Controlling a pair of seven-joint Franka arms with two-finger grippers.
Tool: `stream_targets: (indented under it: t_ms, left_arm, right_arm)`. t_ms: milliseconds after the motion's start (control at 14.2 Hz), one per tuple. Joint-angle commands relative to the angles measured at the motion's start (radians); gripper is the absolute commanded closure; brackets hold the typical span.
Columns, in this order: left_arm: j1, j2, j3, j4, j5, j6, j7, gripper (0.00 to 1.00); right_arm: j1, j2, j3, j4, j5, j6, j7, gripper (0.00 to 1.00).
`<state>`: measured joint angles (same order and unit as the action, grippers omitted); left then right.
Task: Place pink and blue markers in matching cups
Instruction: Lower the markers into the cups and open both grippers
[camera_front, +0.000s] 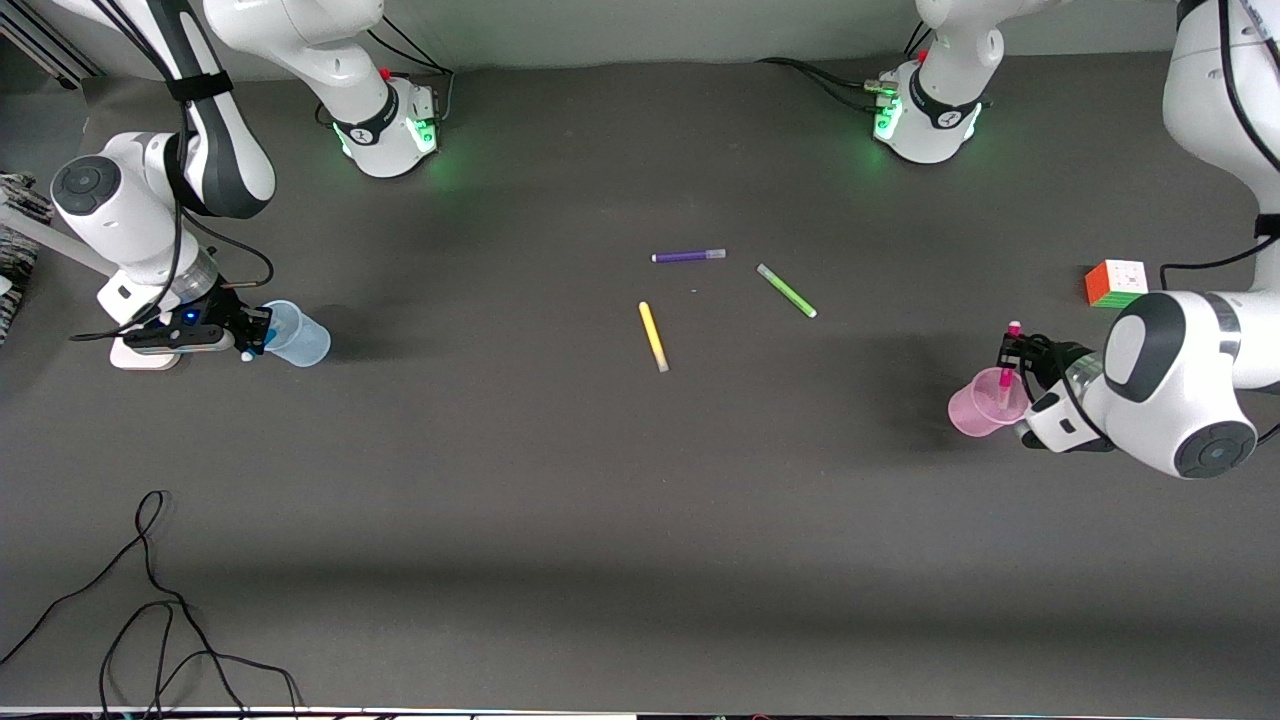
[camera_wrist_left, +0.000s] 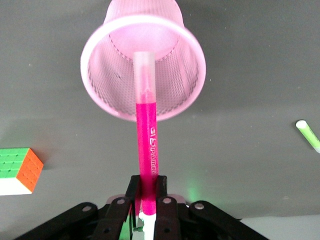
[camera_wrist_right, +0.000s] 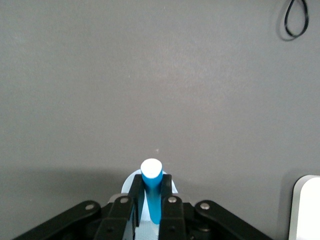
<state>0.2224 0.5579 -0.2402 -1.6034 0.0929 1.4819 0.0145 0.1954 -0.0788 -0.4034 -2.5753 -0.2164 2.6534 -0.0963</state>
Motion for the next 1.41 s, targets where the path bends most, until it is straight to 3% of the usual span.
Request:
stream_targets:
  t_ms: [0,70,141,211,281,422,633,773,1055,1336]
  left_arm:
    - [-0.014,0.043,0.002,0.062,0.022,-0.023,-0.004,1.0]
    - [-0.014,0.051,0.002,0.068,0.024,-0.022,-0.004,0.94]
    - [-0.018,0.051,0.002,0.072,0.025,-0.023,-0.002,0.73]
    - [-0.02,0.051,0.002,0.074,0.025,-0.028,-0.001,0.31]
    - [-0.02,0.043,0.002,0.074,0.025,-0.031,-0.001,0.0]
    - [-0.018,0.018,0.002,0.094,0.024,-0.043,-0.002,0.0]
    - [-0.012,-0.099,-0.001,0.092,0.019,-0.052,0.015,0.0]
    - [-0.008,-0.168,-0.002,0.085,0.011,-0.054,0.021,0.0]
    - [-0.009,-0.308,-0.004,0.056,0.005,-0.037,0.065,0.0]
    - [-0.011,-0.429,-0.002,-0.019,0.002,0.004,0.091,0.0]
  right_arm:
    - [0.01,0.001,-0.014,-0.014,-0.014,0.016,0.01,0.46]
    - [0.012,0.002,-0.014,-0.012,-0.014,0.014,0.029,0.0]
    - [0.01,0.002,-0.014,-0.011,-0.009,-0.006,0.032,0.0]
    - [0.012,0.002,-0.015,-0.003,-0.005,-0.041,0.032,0.0]
    - [0.013,-0.002,-0.012,0.001,0.011,-0.061,0.035,0.0]
    - [0.024,-0.001,-0.008,0.02,0.058,-0.082,0.037,0.0]
    - [0.035,0.004,0.006,0.108,0.095,-0.165,0.035,0.0]
    - [0.035,0.013,0.053,0.214,0.147,-0.266,0.035,0.0]
    - [0.036,0.051,0.121,0.475,0.16,-0.534,0.037,0.0]
    - [0.035,-0.018,0.141,0.587,0.161,-0.659,0.035,0.0]
